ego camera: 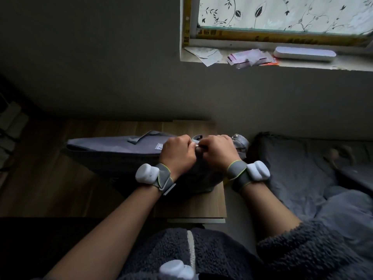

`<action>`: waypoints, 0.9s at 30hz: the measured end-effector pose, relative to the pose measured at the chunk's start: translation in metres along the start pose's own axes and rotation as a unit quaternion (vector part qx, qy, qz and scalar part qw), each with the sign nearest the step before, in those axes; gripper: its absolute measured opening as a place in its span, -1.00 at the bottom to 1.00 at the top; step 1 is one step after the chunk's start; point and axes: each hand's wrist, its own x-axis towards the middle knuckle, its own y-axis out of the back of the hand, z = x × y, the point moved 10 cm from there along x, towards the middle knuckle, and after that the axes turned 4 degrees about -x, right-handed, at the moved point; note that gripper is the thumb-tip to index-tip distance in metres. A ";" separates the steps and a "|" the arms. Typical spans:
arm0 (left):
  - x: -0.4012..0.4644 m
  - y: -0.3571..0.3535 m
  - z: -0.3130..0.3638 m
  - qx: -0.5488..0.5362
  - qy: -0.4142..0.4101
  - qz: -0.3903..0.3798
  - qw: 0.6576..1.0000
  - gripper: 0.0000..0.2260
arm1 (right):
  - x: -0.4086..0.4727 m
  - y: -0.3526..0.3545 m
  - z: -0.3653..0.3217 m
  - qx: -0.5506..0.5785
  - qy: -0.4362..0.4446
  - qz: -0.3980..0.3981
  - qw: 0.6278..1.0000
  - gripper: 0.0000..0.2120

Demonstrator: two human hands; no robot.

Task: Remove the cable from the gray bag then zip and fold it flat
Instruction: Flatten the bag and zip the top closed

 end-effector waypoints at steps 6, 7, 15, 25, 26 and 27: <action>-0.004 -0.008 -0.008 -0.001 0.026 0.004 1.000 -0.81 | 0.001 -0.008 0.013 0.120 -0.075 -0.031 0.989 -0.75; -0.005 -0.010 -0.009 -0.006 0.031 0.003 0.999 -0.82 | 0.001 -0.013 0.017 0.138 -0.096 -0.048 0.985 -0.77; -0.004 -0.010 -0.005 -0.022 0.041 0.028 0.999 -0.84 | 0.005 -0.018 0.041 0.222 -0.195 -0.056 0.954 -0.86; -0.004 0.010 -0.024 0.011 0.044 0.067 0.997 -0.84 | 0.008 -0.015 0.054 0.251 -0.222 -0.054 0.941 -0.88; -0.003 0.015 -0.030 0.014 0.049 0.073 0.996 -0.83 | 0.008 -0.014 0.057 0.251 -0.225 -0.050 0.940 -0.88; -0.003 0.019 -0.035 0.017 0.053 0.077 0.996 -0.83 | 0.007 -0.013 0.059 0.251 -0.229 -0.048 0.939 -0.88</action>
